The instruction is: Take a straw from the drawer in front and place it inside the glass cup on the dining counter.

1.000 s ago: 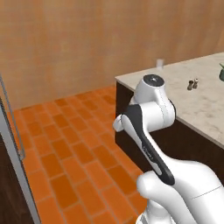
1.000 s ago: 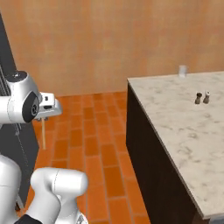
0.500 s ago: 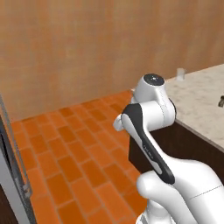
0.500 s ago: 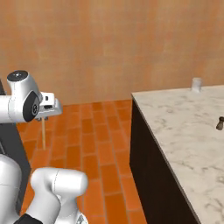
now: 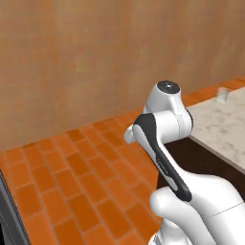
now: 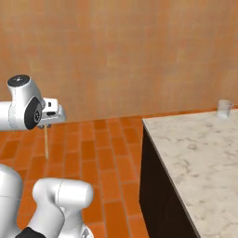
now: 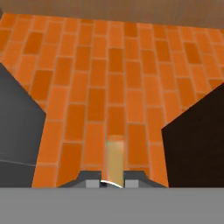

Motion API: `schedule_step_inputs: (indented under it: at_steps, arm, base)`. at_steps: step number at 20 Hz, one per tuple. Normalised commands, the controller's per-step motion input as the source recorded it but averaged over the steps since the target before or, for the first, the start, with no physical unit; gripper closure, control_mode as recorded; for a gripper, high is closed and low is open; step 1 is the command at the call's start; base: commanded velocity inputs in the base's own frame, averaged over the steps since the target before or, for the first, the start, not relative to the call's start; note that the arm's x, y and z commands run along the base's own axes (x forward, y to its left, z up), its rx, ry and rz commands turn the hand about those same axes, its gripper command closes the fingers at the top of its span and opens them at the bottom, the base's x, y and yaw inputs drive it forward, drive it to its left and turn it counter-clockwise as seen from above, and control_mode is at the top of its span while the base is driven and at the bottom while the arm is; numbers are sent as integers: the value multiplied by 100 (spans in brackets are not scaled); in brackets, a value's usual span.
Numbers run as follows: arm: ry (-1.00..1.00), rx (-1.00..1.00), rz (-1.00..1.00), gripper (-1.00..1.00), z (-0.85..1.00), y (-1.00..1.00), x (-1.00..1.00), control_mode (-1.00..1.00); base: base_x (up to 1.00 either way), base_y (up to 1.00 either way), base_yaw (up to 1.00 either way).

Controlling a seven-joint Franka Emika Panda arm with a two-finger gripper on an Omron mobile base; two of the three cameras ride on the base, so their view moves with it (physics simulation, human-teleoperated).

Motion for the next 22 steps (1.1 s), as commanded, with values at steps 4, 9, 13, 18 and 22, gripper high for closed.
schedule_step_inputs:
  at_steps: [4,9,13,18,22]
  arm:
    - [0,0,0,100,0,0,0,100]
    - [0,0,0,100,0,0,0,100]
    - [0,0,0,100,0,0,0,100]
    - [0,0,0,100,0,0,0,100]
    - [0,0,0,100,0,0,0,100]
  base:
    - [100,0,-8]
    - [100,0,-12]
    - [100,2,-16]
    - [100,8,-20]
    - [100,7,-23]
